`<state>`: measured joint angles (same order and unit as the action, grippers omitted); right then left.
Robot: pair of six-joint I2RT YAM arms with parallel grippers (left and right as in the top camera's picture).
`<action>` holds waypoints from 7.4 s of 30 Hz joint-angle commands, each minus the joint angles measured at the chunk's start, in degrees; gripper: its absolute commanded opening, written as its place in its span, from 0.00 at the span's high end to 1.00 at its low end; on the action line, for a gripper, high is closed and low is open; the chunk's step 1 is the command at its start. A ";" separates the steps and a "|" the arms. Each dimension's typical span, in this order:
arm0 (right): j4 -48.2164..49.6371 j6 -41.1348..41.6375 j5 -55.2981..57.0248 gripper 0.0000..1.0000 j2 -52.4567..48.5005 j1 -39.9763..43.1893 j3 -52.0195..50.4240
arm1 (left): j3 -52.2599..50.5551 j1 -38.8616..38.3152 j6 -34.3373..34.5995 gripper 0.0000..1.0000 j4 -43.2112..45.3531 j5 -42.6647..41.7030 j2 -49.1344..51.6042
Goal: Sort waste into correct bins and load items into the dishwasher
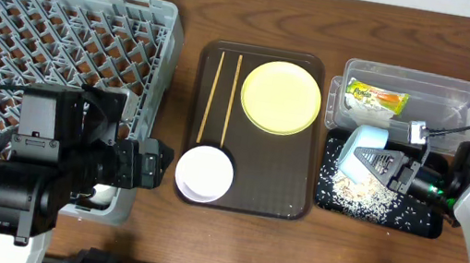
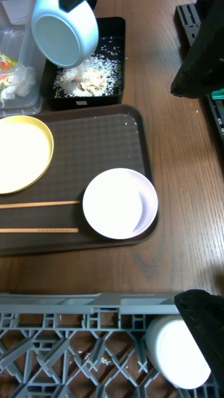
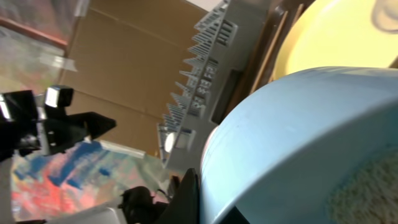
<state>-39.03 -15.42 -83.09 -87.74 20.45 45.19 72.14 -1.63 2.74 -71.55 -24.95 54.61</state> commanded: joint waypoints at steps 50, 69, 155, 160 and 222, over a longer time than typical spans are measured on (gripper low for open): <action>-1.27 24.96 54.84 0.99 18.97 -34.23 5.49 | 0.57 -0.17 -0.59 0.02 0.04 -0.31 0.00; 11.15 34.12 76.32 0.42 5.68 -64.17 5.55 | 0.57 -0.17 -0.59 0.02 0.04 -0.31 0.00; 35.80 16.20 91.82 0.01 87.41 -28.24 -44.87 | 0.57 -0.17 -0.59 0.02 0.04 -0.31 0.00; 35.80 16.22 91.82 0.01 87.38 -28.24 -44.87 | 0.57 -0.17 -0.57 0.02 0.04 -0.33 0.00; 35.78 16.22 91.82 0.01 87.36 -28.24 -44.87 | 0.90 -16.37 2.27 0.90 45.40 18.56 61.51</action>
<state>-3.18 1.37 8.78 -0.95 -8.54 0.51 72.93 -18.85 4.29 -24.32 -6.11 114.80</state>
